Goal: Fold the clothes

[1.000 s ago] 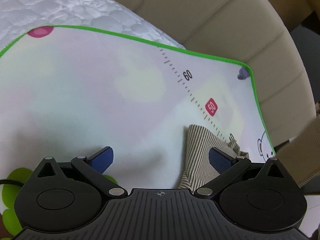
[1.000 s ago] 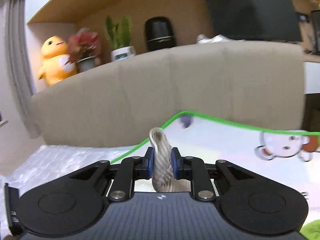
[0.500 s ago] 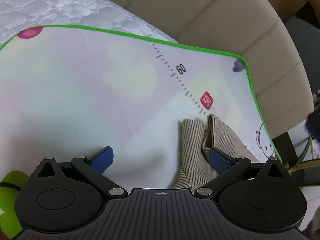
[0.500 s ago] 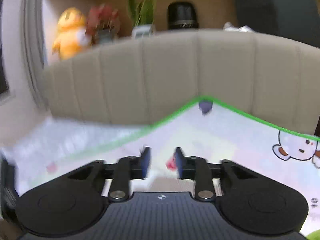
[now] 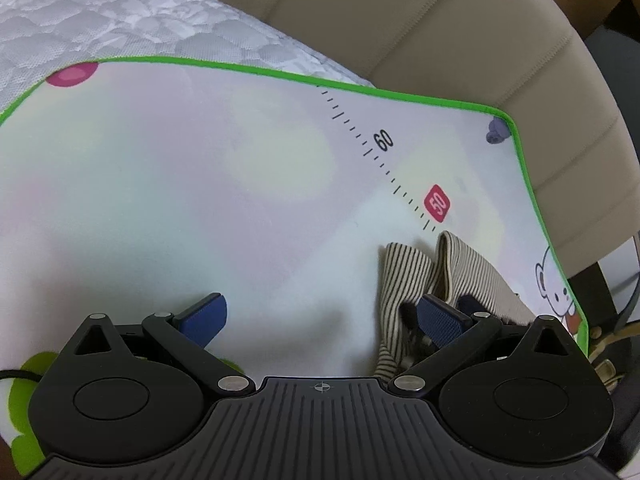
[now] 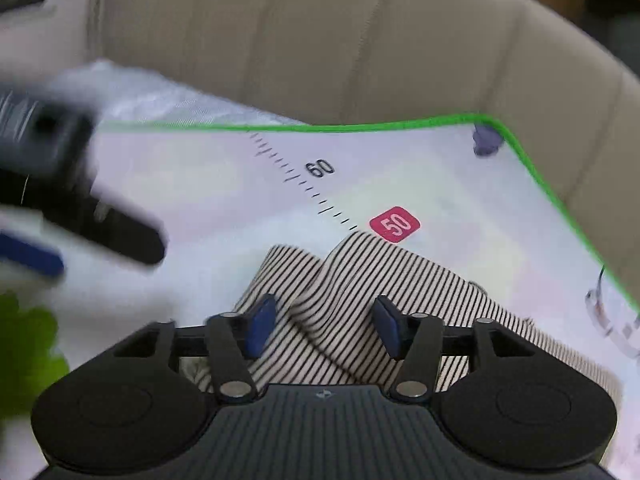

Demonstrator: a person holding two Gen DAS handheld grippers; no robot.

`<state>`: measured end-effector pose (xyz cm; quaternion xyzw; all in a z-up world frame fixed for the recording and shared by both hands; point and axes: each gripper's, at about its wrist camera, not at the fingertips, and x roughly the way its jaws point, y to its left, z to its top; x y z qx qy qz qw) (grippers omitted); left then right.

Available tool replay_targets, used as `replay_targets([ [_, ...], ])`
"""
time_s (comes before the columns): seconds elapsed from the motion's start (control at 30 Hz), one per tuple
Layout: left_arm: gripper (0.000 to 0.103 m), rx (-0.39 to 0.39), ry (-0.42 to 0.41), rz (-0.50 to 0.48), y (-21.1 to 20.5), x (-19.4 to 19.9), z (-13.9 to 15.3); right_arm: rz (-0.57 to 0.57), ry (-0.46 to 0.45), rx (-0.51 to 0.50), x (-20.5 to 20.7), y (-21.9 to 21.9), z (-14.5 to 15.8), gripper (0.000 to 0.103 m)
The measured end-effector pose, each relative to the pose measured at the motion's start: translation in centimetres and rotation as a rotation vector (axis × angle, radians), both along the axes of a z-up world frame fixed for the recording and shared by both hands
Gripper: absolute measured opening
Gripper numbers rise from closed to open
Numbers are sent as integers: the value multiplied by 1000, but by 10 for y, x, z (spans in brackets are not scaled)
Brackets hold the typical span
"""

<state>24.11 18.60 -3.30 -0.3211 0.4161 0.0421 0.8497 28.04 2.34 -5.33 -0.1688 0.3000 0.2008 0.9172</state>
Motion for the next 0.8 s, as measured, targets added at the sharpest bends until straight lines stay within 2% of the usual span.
replay_targets([
  [0.03,103,-1,3,0,0,0,-1,-14,13,36,2,-6,6,11],
  [0.2,103,-17,9,35,8,0,-2,-107,-27,262,-12,-51,65,10],
  [0.33,103,-27,6,86,17,-3,-1,-75,-67,348,-31,-60,104,10],
  [0.4,103,-27,9,85,17,-3,-2,-55,-49,365,-33,-54,109,10],
  [0.5,103,-27,15,82,17,-2,-3,-48,-11,361,-31,-41,100,13],
  [0.6,103,-24,15,87,19,-3,-4,-53,59,446,-29,-40,90,14],
  [0.63,103,-21,14,93,21,-3,-4,-53,59,466,-28,-42,91,17],
  [0.7,103,-9,9,104,24,-4,-4,-65,25,473,-30,-52,98,30],
  [0.73,103,-2,3,106,24,-4,-4,-80,10,472,-32,-60,102,33],
  [0.8,103,14,-23,94,19,-3,-1,-124,-15,470,-34,-83,109,52],
])
